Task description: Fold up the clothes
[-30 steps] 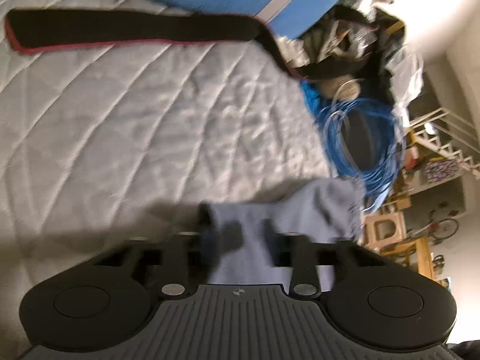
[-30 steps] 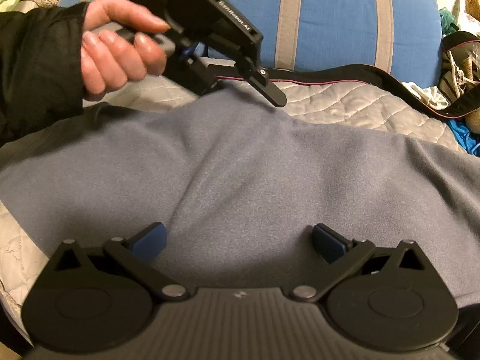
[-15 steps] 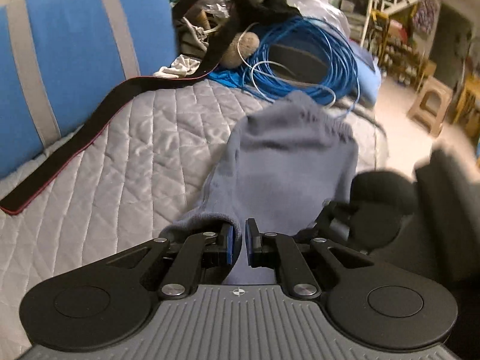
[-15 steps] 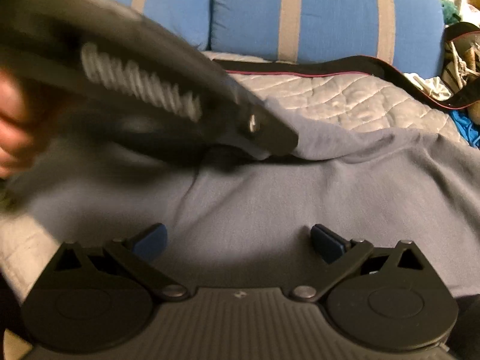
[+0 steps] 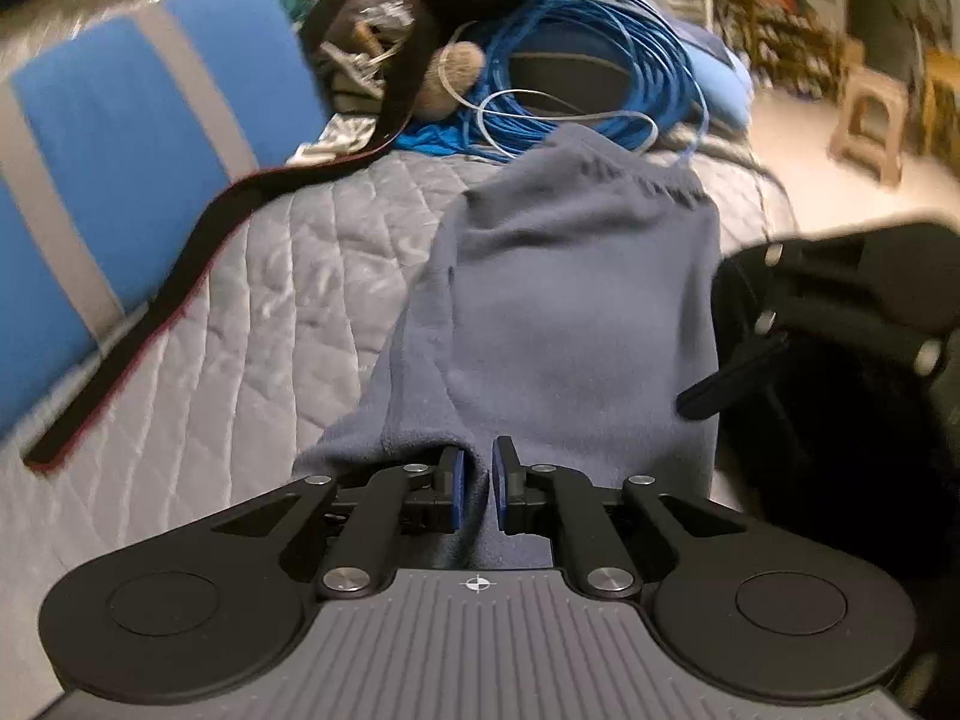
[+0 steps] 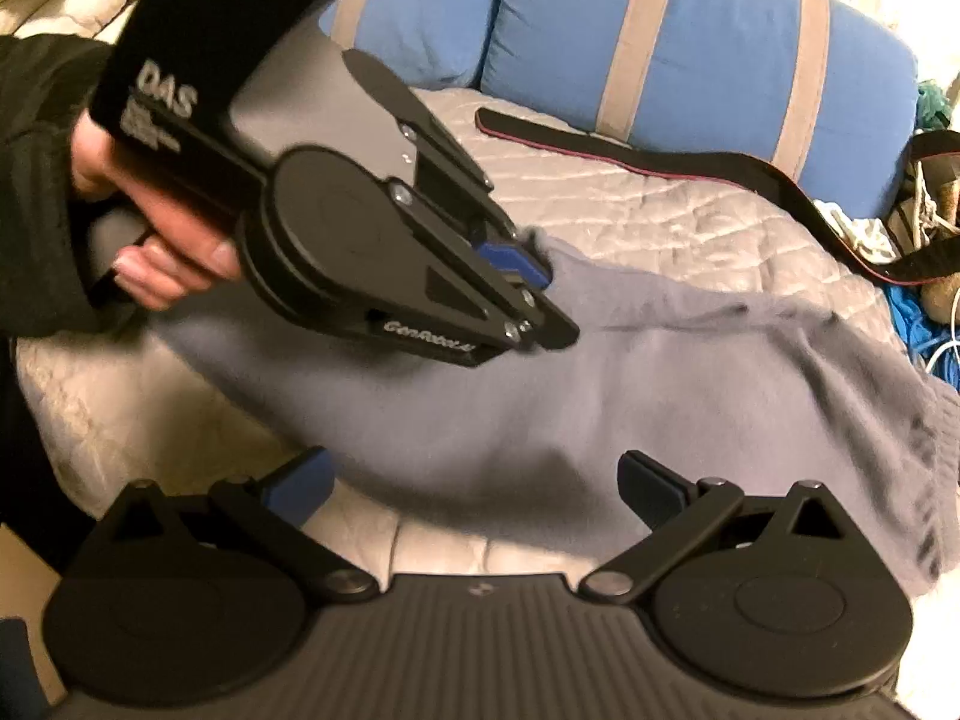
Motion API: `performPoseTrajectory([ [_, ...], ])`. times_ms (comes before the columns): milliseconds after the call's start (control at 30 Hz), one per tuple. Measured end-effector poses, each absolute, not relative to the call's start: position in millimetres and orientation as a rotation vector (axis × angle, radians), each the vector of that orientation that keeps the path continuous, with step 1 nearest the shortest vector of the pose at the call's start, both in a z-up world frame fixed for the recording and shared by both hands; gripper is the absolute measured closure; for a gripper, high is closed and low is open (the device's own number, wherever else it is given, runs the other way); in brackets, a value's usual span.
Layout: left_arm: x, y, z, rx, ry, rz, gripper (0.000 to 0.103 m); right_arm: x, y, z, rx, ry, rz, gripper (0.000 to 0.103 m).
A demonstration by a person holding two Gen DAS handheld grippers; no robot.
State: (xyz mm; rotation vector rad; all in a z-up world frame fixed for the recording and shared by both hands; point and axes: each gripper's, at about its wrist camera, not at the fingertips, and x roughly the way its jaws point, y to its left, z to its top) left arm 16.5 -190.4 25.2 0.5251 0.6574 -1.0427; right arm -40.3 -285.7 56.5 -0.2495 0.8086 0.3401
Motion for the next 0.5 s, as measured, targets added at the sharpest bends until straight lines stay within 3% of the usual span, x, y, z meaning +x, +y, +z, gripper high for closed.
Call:
performPoseTrajectory([
  [33,23,-187,27,0.487,0.682,-1.049,0.090,-37,-284,56,-0.237,0.804,0.350,0.001],
  [100,40,-181,28,0.401,0.743,-1.050,0.073,-27,-281,51,-0.190,0.808,0.370,0.001],
  [167,65,-174,28,0.292,0.823,-1.041,0.066,-18,-279,45,-0.126,0.811,0.387,0.001],
  [333,134,-162,6,-0.056,1.082,-1.070,0.063,-4,-283,30,0.016,0.819,0.414,0.001],
  [500,200,-151,-24,-0.439,1.323,-1.087,0.058,-9,-276,27,-0.039,0.807,0.419,0.000],
])
